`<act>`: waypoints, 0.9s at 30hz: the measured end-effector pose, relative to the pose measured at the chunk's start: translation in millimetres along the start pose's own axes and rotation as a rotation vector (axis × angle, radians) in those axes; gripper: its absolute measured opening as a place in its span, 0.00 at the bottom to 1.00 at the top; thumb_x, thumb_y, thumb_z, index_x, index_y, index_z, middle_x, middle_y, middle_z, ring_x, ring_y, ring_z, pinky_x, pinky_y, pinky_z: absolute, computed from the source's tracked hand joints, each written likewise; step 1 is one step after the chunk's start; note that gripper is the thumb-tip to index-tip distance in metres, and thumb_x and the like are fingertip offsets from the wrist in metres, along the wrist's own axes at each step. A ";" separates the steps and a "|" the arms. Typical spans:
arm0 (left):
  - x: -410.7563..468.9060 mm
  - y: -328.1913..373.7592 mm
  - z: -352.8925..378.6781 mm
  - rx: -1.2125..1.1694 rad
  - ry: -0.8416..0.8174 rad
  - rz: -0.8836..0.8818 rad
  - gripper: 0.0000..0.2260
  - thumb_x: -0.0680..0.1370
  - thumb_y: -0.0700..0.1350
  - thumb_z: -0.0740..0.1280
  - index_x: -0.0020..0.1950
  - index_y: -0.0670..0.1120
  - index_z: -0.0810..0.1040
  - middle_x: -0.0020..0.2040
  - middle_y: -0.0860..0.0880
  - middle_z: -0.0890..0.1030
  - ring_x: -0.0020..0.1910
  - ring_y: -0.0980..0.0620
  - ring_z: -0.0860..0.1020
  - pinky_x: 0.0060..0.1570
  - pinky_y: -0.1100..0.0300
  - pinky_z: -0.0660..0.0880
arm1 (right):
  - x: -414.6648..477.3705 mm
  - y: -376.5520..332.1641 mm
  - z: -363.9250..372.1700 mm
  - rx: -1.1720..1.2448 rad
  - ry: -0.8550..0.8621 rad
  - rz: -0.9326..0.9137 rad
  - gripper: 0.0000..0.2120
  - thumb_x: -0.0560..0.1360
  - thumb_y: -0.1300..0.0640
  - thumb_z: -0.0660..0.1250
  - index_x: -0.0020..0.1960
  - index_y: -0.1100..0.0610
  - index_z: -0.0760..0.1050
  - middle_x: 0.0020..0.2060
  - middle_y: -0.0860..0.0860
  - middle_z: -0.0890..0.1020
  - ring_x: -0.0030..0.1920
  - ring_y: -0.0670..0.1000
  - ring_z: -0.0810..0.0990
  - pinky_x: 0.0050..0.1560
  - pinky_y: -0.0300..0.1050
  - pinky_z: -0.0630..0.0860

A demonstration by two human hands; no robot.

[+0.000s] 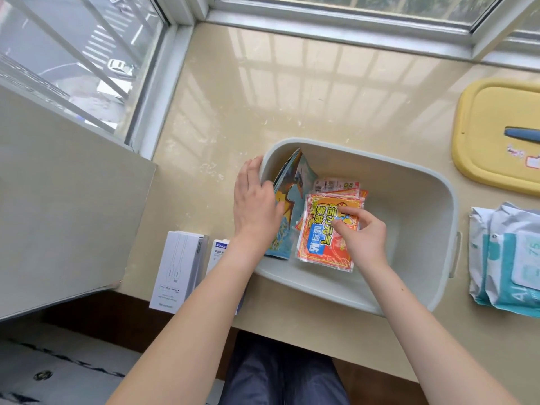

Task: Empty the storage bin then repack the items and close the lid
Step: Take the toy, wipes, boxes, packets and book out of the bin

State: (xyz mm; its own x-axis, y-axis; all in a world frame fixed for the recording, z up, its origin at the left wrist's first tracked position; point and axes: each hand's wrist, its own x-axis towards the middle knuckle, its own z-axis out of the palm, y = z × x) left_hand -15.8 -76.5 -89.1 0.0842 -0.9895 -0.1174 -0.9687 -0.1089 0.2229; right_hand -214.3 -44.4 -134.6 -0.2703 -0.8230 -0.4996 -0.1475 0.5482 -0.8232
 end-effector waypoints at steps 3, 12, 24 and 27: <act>-1.8 -4.6 -0.7 -0.079 -0.005 0.025 0.09 0.76 0.45 0.70 0.45 0.39 0.81 0.77 0.41 0.60 0.76 0.41 0.55 0.75 0.51 0.55 | -2.2 -0.3 4.7 0.019 -0.006 0.013 0.10 0.72 0.66 0.74 0.51 0.56 0.83 0.46 0.45 0.82 0.37 0.32 0.80 0.30 0.28 0.73; -1.5 -14.4 -24.0 -0.714 -0.061 -0.189 0.04 0.74 0.41 0.71 0.46 0.42 0.84 0.73 0.51 0.70 0.71 0.53 0.67 0.69 0.55 0.67 | -16.8 -7.1 0.8 0.041 -0.008 -0.012 0.12 0.71 0.65 0.75 0.47 0.49 0.83 0.50 0.46 0.84 0.46 0.46 0.84 0.38 0.43 0.81; -40.6 -20.5 -120.3 -1.130 -0.066 -0.359 0.04 0.77 0.42 0.70 0.45 0.51 0.82 0.44 0.53 0.85 0.45 0.53 0.84 0.39 0.62 0.80 | -84.9 -77.5 -40.8 0.096 0.046 -0.061 0.11 0.71 0.64 0.75 0.48 0.49 0.83 0.49 0.53 0.85 0.42 0.55 0.86 0.41 0.55 0.84; -54.3 -23.0 -150.6 -1.273 -0.114 -0.398 0.01 0.77 0.43 0.70 0.46 0.49 0.81 0.40 0.52 0.86 0.40 0.53 0.85 0.33 0.63 0.79 | -115.2 -103.4 -56.0 0.110 0.083 -0.101 0.11 0.71 0.63 0.76 0.47 0.47 0.83 0.48 0.53 0.85 0.40 0.52 0.86 0.36 0.50 0.83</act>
State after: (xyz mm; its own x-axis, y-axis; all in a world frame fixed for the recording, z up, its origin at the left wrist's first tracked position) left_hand 37.1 -34.5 57.9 0.2274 -0.8633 -0.4505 0.0128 -0.4600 0.8878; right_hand -221.2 2.1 23.2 -0.3375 -0.8556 -0.3925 -0.0737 0.4398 -0.8951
